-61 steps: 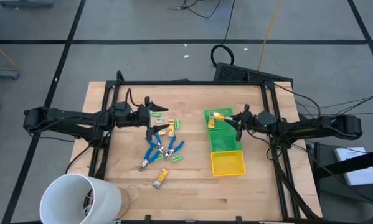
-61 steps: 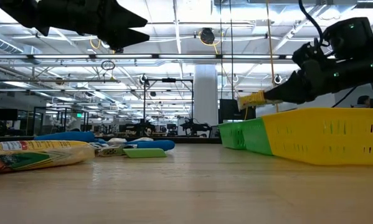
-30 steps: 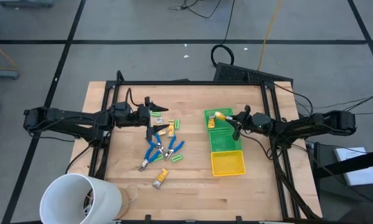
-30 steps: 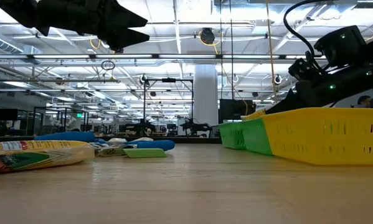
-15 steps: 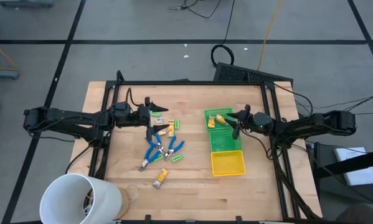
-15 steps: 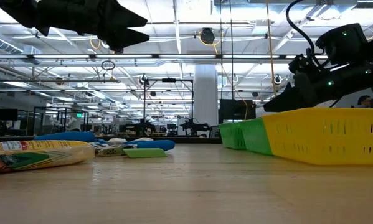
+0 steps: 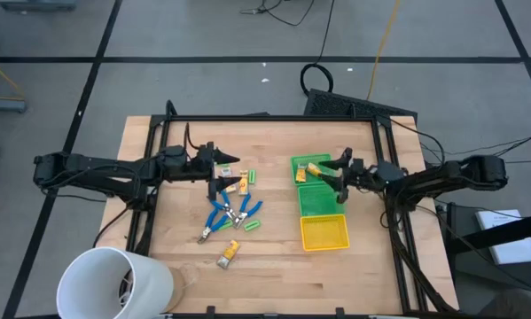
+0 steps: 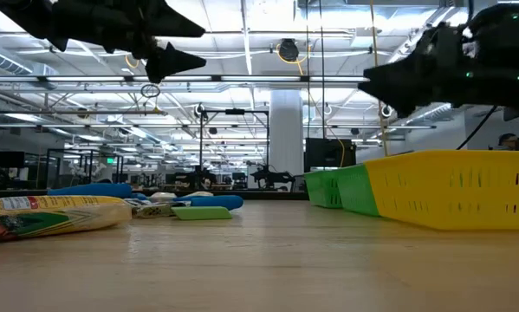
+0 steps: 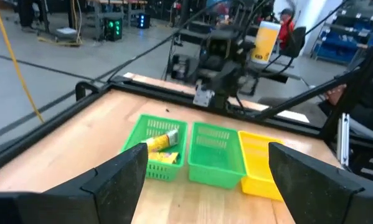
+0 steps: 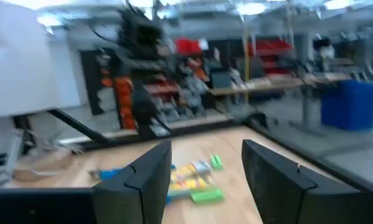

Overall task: Pick & Place School Supplies
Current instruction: Put the yellow crayon box into the top green bin

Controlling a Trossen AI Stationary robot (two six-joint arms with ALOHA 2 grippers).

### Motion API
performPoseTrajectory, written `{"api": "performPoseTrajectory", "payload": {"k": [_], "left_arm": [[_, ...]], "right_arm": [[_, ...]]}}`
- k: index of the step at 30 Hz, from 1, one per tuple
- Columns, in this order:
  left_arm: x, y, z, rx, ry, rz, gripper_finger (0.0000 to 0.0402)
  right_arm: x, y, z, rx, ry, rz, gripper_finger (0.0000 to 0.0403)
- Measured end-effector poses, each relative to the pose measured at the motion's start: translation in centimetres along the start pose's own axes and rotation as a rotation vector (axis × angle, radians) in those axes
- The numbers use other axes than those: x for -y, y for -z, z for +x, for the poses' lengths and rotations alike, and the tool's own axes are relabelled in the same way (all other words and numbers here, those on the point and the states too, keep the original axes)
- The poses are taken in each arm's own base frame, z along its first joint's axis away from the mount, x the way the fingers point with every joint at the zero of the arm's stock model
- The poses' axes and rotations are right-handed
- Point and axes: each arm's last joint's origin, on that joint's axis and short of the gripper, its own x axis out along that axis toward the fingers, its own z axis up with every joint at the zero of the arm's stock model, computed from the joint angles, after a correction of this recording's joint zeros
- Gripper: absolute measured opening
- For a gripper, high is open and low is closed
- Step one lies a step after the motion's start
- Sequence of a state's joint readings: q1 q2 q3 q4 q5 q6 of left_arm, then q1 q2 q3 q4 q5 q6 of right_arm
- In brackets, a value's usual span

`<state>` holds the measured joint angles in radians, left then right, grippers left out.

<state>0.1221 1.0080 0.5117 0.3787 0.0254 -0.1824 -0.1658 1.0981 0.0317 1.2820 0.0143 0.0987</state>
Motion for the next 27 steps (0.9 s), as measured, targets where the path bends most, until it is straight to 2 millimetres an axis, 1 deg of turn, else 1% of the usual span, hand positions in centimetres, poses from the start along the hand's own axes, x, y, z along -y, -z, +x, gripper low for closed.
{"api": "performPoseTrajectory", "payload": {"k": [3, 5, 7, 10, 14, 19, 24, 27], "left_arm": [[-0.1, 0.5, 0.0, -0.056, -0.012, -0.032, 0.0332], [-0.3, 1.3, -0.1, -0.129, -0.039, -0.050, 0.0332], [-0.5, 2.3, 0.0, -0.218, -0.123, -0.092, 0.0330], [-0.9, 4.0, -0.3, -0.342, -0.295, -0.173, 0.0325], [-1.2, 5.8, 0.0, -0.475, -0.380, -0.213, 0.0317], [-1.4, 8.2, 1.4, -0.581, -0.424, -0.220, 0.0303], [-2.0, 10.1, 2.8, -0.589, -0.507, -0.309, 0.0300], [-2.1, 10.7, 3.3, -0.599, -0.498, -0.318, 0.0302]], "right_arm": [[-0.9, -0.1, 0.0, 0.005, -0.044, -0.025, 0.0186], [-1.3, 0.1, 0.1, -0.015, -0.069, -0.042, 0.0186], [-1.7, 0.2, 0.4, -0.045, -0.085, -0.051, 0.0185], [-2.1, -0.4, 1.0, -0.026, -0.101, -0.060, 0.0185], [-2.1, -0.1, 1.1, -0.059, -0.052, -0.080, 0.0185], [-1.9, 0.2, 1.1, -0.091, -0.001, -0.104, 0.0185], [-1.9, 0.1, 1.1, -0.080, -0.002, -0.102, 0.0185], [-1.9, 0.1, 1.2, -0.080, -0.002, -0.102, 0.0185]]}}
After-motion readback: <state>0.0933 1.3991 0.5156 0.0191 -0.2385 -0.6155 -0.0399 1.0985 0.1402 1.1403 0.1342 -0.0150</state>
